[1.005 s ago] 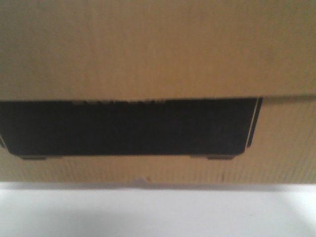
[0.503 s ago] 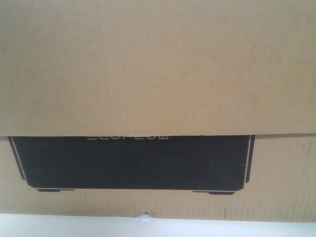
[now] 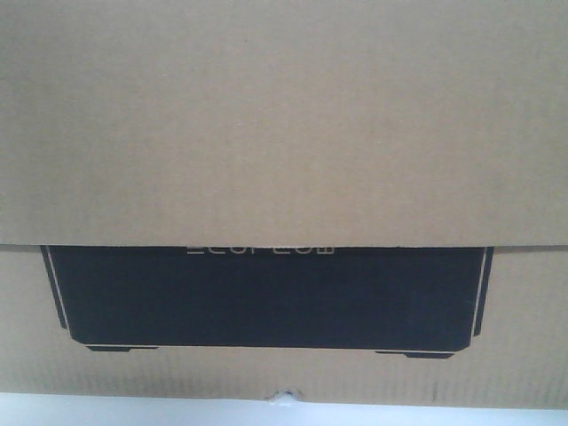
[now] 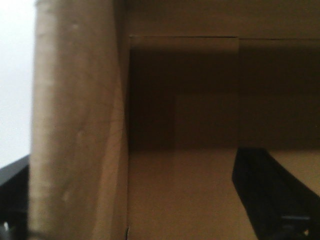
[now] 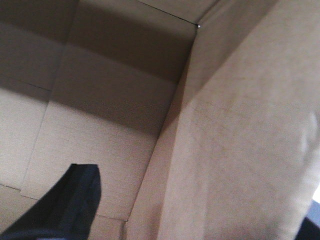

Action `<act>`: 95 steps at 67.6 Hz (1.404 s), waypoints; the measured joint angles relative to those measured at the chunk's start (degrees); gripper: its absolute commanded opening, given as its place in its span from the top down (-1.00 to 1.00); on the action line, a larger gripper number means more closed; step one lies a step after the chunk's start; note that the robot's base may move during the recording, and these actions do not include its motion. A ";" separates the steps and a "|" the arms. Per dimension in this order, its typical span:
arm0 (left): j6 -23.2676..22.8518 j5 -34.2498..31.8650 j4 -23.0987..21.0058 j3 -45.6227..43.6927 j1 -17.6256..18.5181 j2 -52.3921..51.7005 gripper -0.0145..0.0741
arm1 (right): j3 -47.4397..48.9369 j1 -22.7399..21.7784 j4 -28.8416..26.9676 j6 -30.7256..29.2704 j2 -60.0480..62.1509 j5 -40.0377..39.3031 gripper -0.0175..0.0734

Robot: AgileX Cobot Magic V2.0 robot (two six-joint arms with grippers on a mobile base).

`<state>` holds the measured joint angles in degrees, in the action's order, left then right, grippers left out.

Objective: Grab box from left shelf to table start

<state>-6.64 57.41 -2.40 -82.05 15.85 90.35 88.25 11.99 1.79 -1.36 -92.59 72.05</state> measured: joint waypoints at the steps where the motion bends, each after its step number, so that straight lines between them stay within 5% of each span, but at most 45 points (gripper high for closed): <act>1: 0.00 0.01 -0.13 0.00 0.00 0.00 -0.59 | 0.00 0.00 0.00 0.13 0.00 0.00 -0.74; 26: 0.12 1.98 -1.30 -2.26 0.24 -1.95 -0.59 | 0.00 0.26 2.18 2.16 4.80 -1.40 -0.74; 44: 0.12 2.84 2.40 -7.40 0.49 -12.40 -0.55 | 0.11 0.37 4.07 2.76 14.17 -2.72 -0.71; 52: 0.12 3.95 5.42 -7.41 0.49 -18.93 -0.30 | 0.11 0.37 5.08 3.63 19.95 -2.72 -0.43; 60: 0.12 4.45 7.71 -5.74 0.49 -26.56 0.09 | -0.30 0.37 5.35 3.86 26.29 -2.62 0.14; 66: 0.12 4.11 8.55 -2.35 0.49 -33.59 0.40 | -2.54 0.37 5.58 3.98 31.99 -2.62 0.54; 75: 0.12 1.28 9.00 6.17 0.49 -44.03 0.90 | -9.52 0.37 5.85 4.08 40.35 -4.53 0.47; 95: 0.12 -14.90 9.37 37.63 0.49 -67.63 0.88 | -38.71 0.37 5.85 4.21 65.18 -21.61 0.47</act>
<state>-6.52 42.51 6.97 -44.41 16.34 22.72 49.54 12.35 7.64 2.84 -27.42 50.44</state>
